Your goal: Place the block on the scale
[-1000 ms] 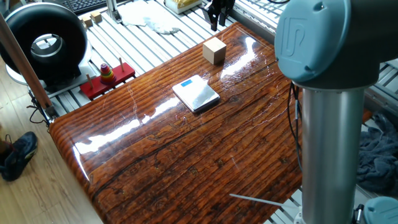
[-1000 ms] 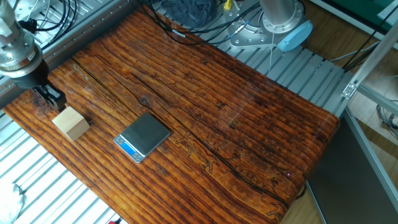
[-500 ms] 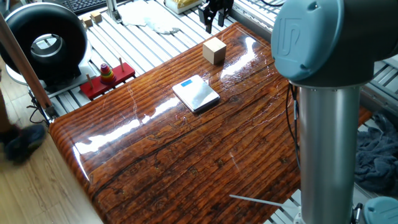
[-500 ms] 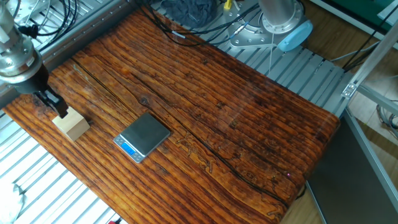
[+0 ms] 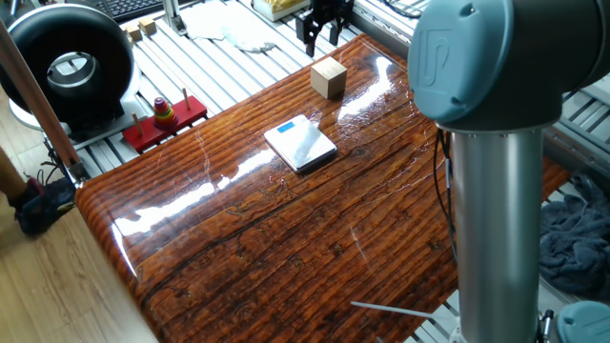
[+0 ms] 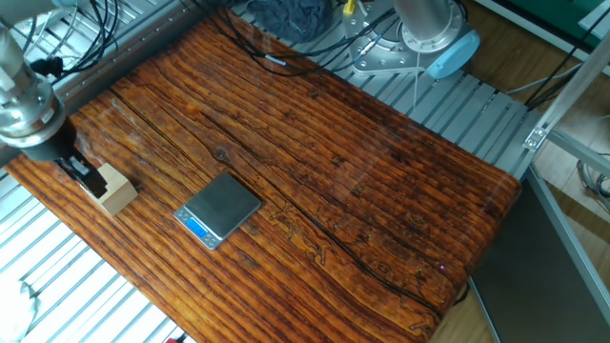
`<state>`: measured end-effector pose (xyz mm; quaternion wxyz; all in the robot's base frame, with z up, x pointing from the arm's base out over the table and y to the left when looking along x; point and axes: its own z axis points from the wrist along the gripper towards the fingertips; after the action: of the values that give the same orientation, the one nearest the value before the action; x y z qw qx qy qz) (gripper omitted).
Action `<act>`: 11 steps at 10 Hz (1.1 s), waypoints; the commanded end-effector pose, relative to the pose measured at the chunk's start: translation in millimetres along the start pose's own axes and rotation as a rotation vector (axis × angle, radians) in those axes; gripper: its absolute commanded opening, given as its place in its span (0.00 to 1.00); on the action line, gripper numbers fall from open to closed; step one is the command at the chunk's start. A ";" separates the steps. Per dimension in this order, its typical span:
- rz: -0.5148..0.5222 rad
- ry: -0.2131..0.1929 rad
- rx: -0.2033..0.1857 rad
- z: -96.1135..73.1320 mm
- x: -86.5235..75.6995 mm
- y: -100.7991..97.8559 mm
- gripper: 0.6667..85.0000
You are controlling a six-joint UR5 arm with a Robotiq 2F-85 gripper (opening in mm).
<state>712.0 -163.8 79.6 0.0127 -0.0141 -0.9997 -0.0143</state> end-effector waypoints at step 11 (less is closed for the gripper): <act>-0.193 0.028 -0.009 16.5 11.6 1.0 0.78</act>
<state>696.6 -171.9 63.8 0.0343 0.0859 -0.9957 0.0022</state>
